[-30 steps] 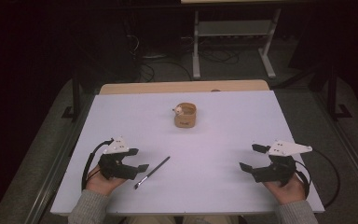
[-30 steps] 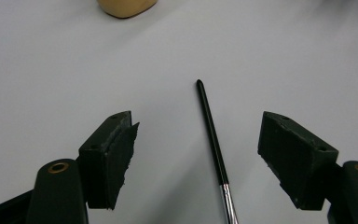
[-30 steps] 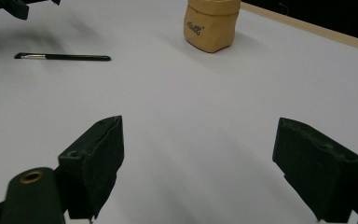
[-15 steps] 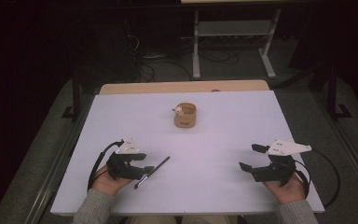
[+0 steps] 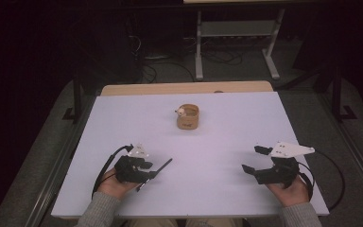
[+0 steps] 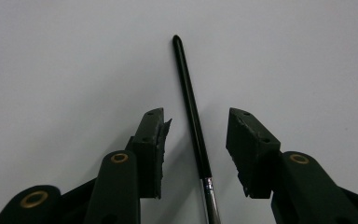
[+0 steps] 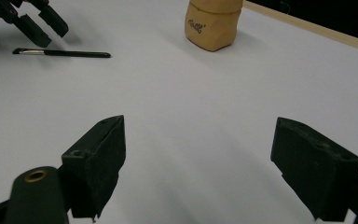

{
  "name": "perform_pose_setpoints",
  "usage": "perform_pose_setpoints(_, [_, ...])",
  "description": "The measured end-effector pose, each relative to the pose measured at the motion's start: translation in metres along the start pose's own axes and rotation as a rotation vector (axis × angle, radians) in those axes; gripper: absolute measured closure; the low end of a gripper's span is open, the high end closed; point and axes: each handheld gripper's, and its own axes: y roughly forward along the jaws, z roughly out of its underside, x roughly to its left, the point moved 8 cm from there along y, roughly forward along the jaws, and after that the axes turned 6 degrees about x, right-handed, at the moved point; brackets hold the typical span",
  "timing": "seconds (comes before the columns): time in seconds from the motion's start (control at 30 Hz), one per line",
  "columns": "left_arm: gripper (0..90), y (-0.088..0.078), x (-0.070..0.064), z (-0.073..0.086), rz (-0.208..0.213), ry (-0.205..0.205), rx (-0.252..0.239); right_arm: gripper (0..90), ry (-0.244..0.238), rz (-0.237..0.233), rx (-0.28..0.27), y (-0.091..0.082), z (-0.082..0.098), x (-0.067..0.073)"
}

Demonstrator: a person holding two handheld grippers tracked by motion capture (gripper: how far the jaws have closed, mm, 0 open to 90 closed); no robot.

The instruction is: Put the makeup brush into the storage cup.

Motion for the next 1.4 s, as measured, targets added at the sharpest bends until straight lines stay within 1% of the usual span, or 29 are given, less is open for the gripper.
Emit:
perform_pose_setpoints(0.13, [62.0, 0.004, 0.000, 0.002, 0.002, -0.002, 0.033, 16.8, 0.000, -0.002, 0.004, 0.000, 0.001, 0.000])
perform_pose_setpoints(0.33, [67.7, 0.007, -0.001, 0.004, 0.003, -0.007, 0.054, 17.3, -0.002, -0.001, 0.002, 0.000, 0.000, 0.000])
perform_pose_setpoints(0.53, [70.3, 0.009, -0.002, 0.005, 0.002, -0.002, 0.072, 17.6, -0.009, -0.003, 0.005, 0.001, 0.000, 0.001])
perform_pose_setpoints(0.6, [71.6, 0.011, -0.002, 0.007, -0.005, 0.000, 0.090, 17.7, -0.008, -0.002, 0.003, 0.001, 0.000, 0.001])
perform_pose_setpoints(0.63, [71.9, 0.011, -0.002, 0.007, -0.005, 0.000, 0.090, 17.7, -0.008, -0.002, 0.003, 0.001, 0.000, 0.001])
perform_pose_setpoints(0.7, [73.4, 0.011, -0.002, 0.006, -0.011, 0.001, 0.090, 17.8, -0.006, -0.004, 0.007, 0.001, 0.000, 0.001])
perform_pose_setpoints(0.77, [75.7, 0.012, -0.003, 0.005, -0.056, 0.020, 0.108, 17.8, -0.006, -0.008, 0.009, 0.002, 0.000, 0.001])
perform_pose_setpoints(0.8, [76.3, 0.012, -0.005, 0.005, -0.070, 0.034, 0.120, 17.8, -0.008, -0.007, 0.009, 0.002, 0.000, 0.001])
perform_pose_setpoints(0.83, [78.4, 0.012, -0.005, 0.005, -0.070, 0.034, 0.120, 17.8, -0.010, -0.007, 0.012, 0.002, 0.001, 0.001])
perform_pose_setpoints(0.87, [80.3, 0.013, -0.009, 0.003, -0.097, 0.048, 0.138, 17.8, -0.010, -0.008, 0.012, 0.003, 0.001, 0.002])
perform_pose_setpoints(0.9, [81.3, 0.013, -0.010, 0.003, -0.107, 0.053, 0.145, 17.9, -0.009, -0.011, 0.015, 0.003, 0.000, 0.003])
perform_pose_setpoints(0.93, [81.9, 0.013, -0.010, 0.003, -0.107, 0.053, 0.145, 17.9, -0.009, -0.011, 0.015, 0.003, 0.000, 0.003])
perform_pose_setpoints(1.0, [83.1, 0.013, -0.010, 0.003, -0.110, 0.041, 0.151, 17.9, -0.014, -0.014, 0.019, 0.005, 0.000, 0.004])
perform_pose_setpoints(1.13, [83.7, 0.013, -0.010, 0.002, -0.110, 0.034, 0.156, 18.2, -0.015, -0.021, 0.017, 0.005, -0.001, 0.005])
perform_pose_setpoints(1.17, [83.9, 0.013, -0.010, 0.002, -0.109, 0.035, 0.159, 18.2, -0.015, -0.023, 0.017, 0.006, -0.001, 0.005])
perform_pose_setpoints(1.27, [84.0, 0.013, -0.012, 0.002, -0.127, 0.061, 0.156, 18.5, -0.025, -0.028, 0.029, 0.008, -0.004, 0.006])
perform_pose_setpoints(1.37, [84.1, 0.011, -0.010, 0.002, -0.119, 0.059, 0.155, 19.9, -0.046, -0.046, 0.051, 0.010, -0.006, 0.009])
perform_pose_setpoints(1.4, [84.1, 0.010, -0.010, 0.002, -0.110, 0.054, 0.152, 19.6, -0.052, -0.050, 0.057, 0.012, -0.007, 0.010])
